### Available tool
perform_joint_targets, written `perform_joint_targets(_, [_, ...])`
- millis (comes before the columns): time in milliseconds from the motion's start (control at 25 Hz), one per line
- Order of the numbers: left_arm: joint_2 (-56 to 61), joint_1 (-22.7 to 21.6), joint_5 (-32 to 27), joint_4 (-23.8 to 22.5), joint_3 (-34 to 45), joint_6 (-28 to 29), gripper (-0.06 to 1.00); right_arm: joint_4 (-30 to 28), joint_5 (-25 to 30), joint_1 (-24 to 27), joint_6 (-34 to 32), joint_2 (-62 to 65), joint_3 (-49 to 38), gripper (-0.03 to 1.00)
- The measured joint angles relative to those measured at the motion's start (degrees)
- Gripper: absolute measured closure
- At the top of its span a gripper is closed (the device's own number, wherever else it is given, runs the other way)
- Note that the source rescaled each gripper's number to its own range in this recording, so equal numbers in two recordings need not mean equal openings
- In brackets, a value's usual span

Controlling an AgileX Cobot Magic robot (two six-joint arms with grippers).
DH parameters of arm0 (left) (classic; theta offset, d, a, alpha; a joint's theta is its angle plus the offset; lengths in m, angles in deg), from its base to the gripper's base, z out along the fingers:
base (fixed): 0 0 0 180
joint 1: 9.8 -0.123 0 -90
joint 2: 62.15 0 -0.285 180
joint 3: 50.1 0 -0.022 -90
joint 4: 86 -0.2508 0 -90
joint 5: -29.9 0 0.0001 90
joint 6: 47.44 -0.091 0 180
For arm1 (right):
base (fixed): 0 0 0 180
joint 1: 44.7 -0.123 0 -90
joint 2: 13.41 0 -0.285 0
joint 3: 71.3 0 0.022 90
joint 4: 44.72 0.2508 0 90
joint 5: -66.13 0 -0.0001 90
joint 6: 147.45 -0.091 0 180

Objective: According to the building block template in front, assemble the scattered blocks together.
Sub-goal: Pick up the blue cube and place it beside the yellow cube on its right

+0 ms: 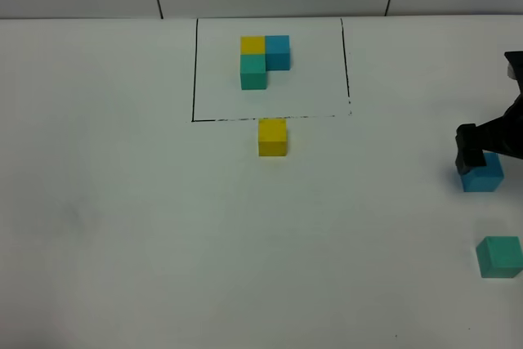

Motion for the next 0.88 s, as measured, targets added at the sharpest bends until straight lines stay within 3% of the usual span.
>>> perform_joint_targets(880, [0.00,0.00,0.00,0.00,0.00,0.00,0.19,0.27,-4.88,0.95,2.01,-4.43,0.10,-0.03])
